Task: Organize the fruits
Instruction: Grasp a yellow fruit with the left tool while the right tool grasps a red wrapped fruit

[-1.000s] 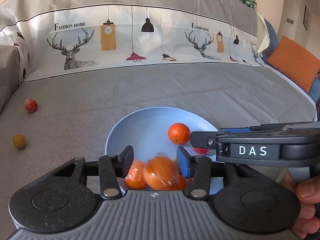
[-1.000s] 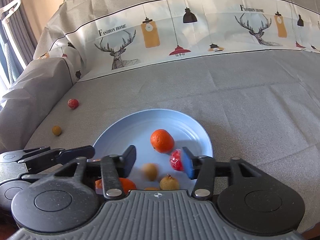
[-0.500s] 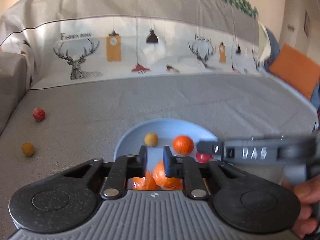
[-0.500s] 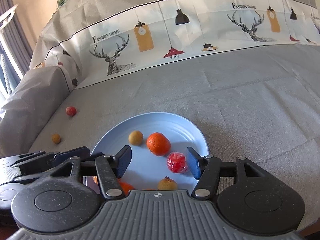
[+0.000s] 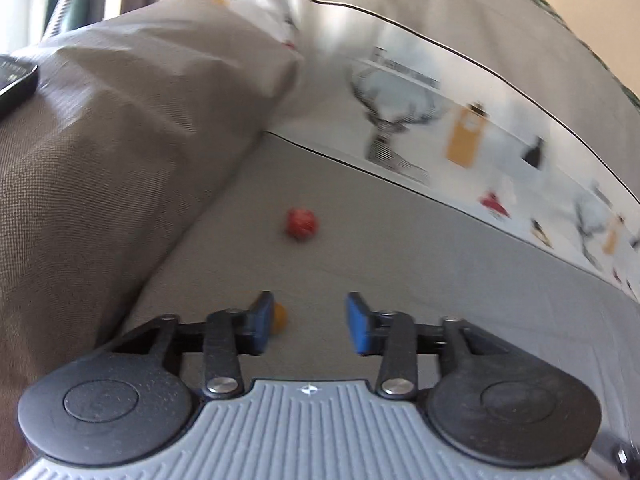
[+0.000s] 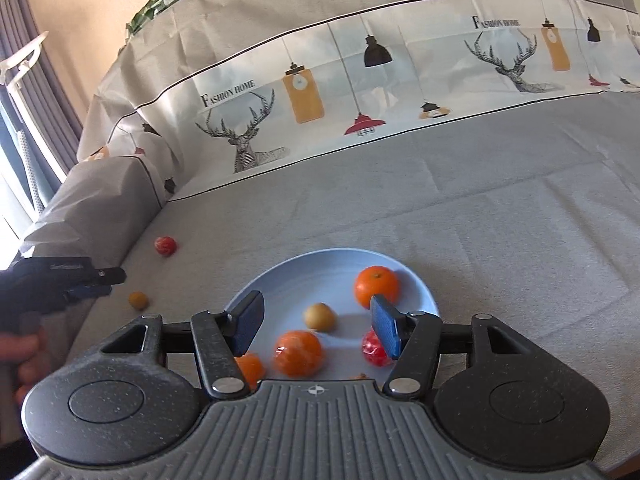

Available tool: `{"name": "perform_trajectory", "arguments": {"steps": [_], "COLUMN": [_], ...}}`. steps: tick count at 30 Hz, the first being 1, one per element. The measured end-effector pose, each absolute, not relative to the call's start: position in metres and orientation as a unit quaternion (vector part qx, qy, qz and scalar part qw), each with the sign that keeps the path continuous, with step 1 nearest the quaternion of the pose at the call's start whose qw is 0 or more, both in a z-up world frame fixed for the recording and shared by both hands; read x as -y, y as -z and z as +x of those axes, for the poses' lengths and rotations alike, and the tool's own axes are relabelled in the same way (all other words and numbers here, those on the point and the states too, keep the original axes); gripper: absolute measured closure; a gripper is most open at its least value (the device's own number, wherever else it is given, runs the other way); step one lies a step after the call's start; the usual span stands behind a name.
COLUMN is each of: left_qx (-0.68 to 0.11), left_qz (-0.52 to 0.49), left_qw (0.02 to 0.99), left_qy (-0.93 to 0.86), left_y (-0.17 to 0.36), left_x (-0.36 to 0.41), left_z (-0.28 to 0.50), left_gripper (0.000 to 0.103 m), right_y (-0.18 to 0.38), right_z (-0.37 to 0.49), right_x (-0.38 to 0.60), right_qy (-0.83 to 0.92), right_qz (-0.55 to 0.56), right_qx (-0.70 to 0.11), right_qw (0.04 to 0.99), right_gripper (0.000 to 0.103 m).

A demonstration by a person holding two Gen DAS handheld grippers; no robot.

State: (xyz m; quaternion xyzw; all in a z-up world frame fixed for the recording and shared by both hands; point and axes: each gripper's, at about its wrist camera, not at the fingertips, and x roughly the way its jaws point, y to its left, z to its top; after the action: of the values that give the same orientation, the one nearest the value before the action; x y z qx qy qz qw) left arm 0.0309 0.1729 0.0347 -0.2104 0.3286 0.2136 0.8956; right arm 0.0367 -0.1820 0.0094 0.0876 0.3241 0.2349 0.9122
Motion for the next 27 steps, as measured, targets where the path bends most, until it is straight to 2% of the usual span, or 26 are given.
{"name": "perform_trajectory", "arguments": {"steps": [2, 11, 14, 16, 18, 19, 24, 27], "left_qx": [-0.336, -0.362, -0.372, -0.367, -0.358, -0.357, -0.359, -0.357], "left_qz": [-0.204, -0.094, -0.1, -0.11, -0.121, -0.123, -0.128, -0.138], "left_qw": [0.893, 0.897, 0.887, 0.886, 0.889, 0.889, 0.885, 0.892], "left_qy": [-0.22, -0.237, -0.254, -0.261, -0.259, -0.258, -0.266, -0.242], "left_y": [-0.029, -0.008, -0.002, -0.002, -0.003, -0.004, -0.005, -0.006], "left_x": [-0.175, -0.145, -0.152, -0.156, -0.16, -0.16, -0.164, -0.164], "left_z": [0.04, 0.065, 0.065, 0.063, 0.06, 0.06, 0.061, 0.062], "left_gripper": [0.041, 0.042, 0.051, 0.065, 0.092, 0.097, 0.096, 0.087], "right_y": [-0.009, -0.009, -0.01, -0.012, -0.015, -0.016, -0.025, -0.025], "right_z": [0.037, 0.037, 0.038, 0.038, 0.037, 0.037, 0.046, 0.06], "right_x": [0.18, 0.159, 0.15, 0.141, 0.132, 0.127, 0.099, 0.071], "right_qy": [-0.239, -0.263, -0.273, -0.28, -0.287, -0.291, -0.31, -0.325], "right_qz": [0.089, 0.078, 0.077, 0.074, 0.071, 0.07, 0.069, 0.068], "right_qx": [-0.328, -0.336, -0.339, -0.339, -0.336, -0.334, -0.323, -0.323], "right_qw": [0.909, 0.901, 0.897, 0.895, 0.894, 0.894, 0.891, 0.886], "right_gripper": [0.042, 0.042, 0.042, 0.042, 0.042, 0.042, 0.042, 0.042]}}
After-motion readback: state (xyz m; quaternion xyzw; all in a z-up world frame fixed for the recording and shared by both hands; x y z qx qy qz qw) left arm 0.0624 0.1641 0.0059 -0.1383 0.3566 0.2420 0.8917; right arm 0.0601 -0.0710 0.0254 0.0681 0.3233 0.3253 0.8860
